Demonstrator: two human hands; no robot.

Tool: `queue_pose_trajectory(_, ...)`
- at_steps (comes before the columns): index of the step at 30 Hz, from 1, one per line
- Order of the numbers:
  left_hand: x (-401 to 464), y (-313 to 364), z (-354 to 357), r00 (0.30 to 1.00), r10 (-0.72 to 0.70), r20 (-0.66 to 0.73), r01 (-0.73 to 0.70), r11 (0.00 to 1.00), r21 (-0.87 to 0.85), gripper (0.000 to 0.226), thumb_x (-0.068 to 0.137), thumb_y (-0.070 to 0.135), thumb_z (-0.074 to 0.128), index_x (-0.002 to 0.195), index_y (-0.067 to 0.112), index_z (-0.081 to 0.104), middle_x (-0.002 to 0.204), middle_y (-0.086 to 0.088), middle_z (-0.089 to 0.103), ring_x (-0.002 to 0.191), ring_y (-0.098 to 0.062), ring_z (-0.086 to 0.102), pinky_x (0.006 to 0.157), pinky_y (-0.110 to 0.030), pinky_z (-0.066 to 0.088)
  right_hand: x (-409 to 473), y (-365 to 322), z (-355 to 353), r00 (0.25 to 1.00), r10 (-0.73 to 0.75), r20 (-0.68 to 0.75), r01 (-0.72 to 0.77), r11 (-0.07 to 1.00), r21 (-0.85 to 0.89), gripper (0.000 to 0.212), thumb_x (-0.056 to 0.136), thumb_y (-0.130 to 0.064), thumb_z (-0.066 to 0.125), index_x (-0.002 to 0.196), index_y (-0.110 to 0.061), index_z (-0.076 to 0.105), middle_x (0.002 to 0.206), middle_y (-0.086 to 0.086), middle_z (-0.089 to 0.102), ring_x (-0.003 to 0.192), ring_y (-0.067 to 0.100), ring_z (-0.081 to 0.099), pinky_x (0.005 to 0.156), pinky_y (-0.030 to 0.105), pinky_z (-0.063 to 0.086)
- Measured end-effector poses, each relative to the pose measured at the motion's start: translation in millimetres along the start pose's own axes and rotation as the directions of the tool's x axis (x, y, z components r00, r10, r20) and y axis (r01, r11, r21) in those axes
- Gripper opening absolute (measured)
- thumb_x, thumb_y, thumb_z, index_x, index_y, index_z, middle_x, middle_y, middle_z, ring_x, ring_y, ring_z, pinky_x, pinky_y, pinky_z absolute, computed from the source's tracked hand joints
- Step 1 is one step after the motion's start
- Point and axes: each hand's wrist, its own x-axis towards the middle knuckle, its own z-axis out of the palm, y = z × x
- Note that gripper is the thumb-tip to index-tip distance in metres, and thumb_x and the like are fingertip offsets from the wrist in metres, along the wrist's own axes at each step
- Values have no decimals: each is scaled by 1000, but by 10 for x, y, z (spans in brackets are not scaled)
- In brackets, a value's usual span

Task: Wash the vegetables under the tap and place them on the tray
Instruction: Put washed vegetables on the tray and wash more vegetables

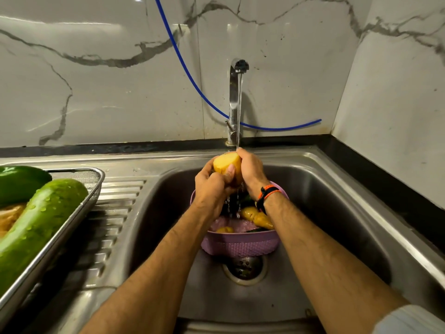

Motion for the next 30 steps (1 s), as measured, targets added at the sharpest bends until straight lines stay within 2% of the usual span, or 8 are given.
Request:
queue_pose_trajectory(5,2,-37,84,985,114,-127,-101,989,106,33,92,-9,52,111,16,62,99,-9,67,89,-22,66,75,-36,59,-122,6,141,978,-165,-124,163,986,-23,39,105,-32,33,124,-18,64,122,9,58,110,25,52,88,32,41)
queue_pose_trajectory(8,-54,-6,63,999,24,-34,-22,999,36,36,91,-15,46,111,9,64,89,-13,63,69,-19,61,55,-31,56,-101,-45,125,986,-91,-141,77,992,-105,40,97,-38,44,117,-15,69,119,10,64,106,28,56,81,31,39)
queue_pose_trajectory(12,-74,68,93,1000,-10,-14,9,996,-90,20,96,-1,56,105,15,64,102,-11,65,89,-26,67,80,-48,59,-57,-15,21,996,-93,-18,93,996,16,46,91,-53,46,110,-21,72,109,3,64,102,26,60,92,48,52)
queue_pose_trajectory(17,-88,13,122,999,3,-45,-4,1000,-15,22,97,0,53,112,12,64,96,-11,64,73,-17,59,53,-27,50,-103,-6,83,974,-168,-149,156,984,-87,41,105,-33,33,119,-13,66,103,2,57,92,17,51,82,31,43)
queue_pose_trajectory(21,-90,135,29,990,-91,104,97,994,-56,31,97,-5,50,118,14,62,119,-16,59,103,-34,63,65,-41,63,7,-44,-65,998,-40,-52,38,999,-35,28,96,-35,48,91,-16,68,99,10,62,96,29,61,86,44,52)
queue_pose_trajectory(23,-80,141,44,994,-69,80,73,996,-54,33,96,-6,52,123,11,61,120,-16,59,102,-34,63,64,-40,62,-4,-12,-64,998,-49,-27,50,998,27,34,99,-41,45,97,-15,68,105,11,64,99,29,61,90,46,52)
queue_pose_trajectory(26,-69,65,121,999,8,43,-8,1000,4,33,95,-9,50,116,14,63,112,-15,64,100,-30,64,74,-40,60,-94,18,26,972,-117,-203,117,993,-12,45,103,-42,35,116,-10,65,112,10,63,105,28,58,95,45,49)
queue_pose_trajectory(30,-89,50,102,994,-10,107,5,999,50,41,94,-12,46,125,13,58,114,-16,62,104,-31,61,84,-45,58,-72,-20,-5,965,-50,-257,46,999,-22,34,102,-33,38,86,-12,60,97,10,61,88,24,56,81,38,49)
